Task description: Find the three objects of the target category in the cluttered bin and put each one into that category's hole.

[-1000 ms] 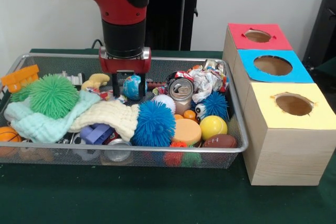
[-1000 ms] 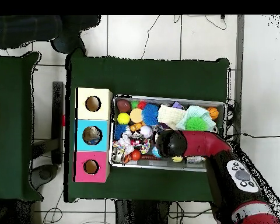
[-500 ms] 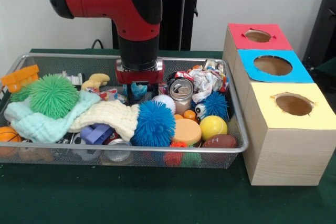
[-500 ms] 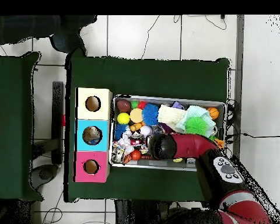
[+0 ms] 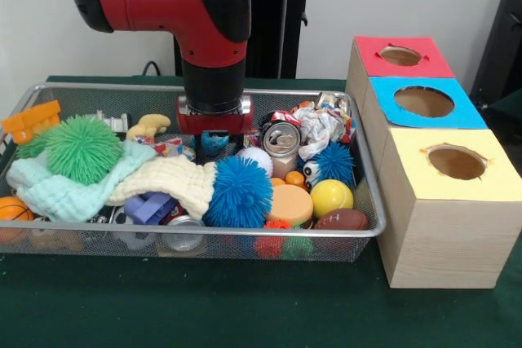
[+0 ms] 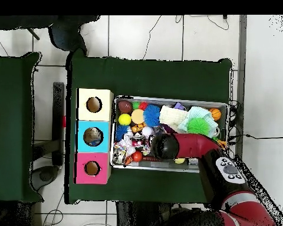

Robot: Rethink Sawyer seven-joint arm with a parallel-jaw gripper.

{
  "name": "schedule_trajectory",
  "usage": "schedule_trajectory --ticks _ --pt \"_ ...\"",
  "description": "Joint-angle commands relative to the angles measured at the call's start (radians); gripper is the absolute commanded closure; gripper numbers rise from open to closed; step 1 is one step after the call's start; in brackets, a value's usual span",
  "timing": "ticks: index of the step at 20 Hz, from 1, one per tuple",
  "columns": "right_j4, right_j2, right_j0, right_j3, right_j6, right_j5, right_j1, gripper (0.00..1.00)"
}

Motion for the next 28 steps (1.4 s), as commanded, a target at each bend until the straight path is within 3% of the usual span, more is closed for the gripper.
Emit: schedule_trajectory --ticks 1,9,21,28 --pt "-0.048 0.019 -0.030 -0.138 -0.066 0.053 -0.050 0.00" --pt "-0.051 0.052 -0.042 -0.178 -0.098 0.082 -0.041 0.00" --pt "-0.067 0.051 -0.003 -0.260 0.009 -0.093 0.147 0.00" --pt "-0.068 0.046 0.004 -0.280 0.028 -0.129 0.184 0.00"
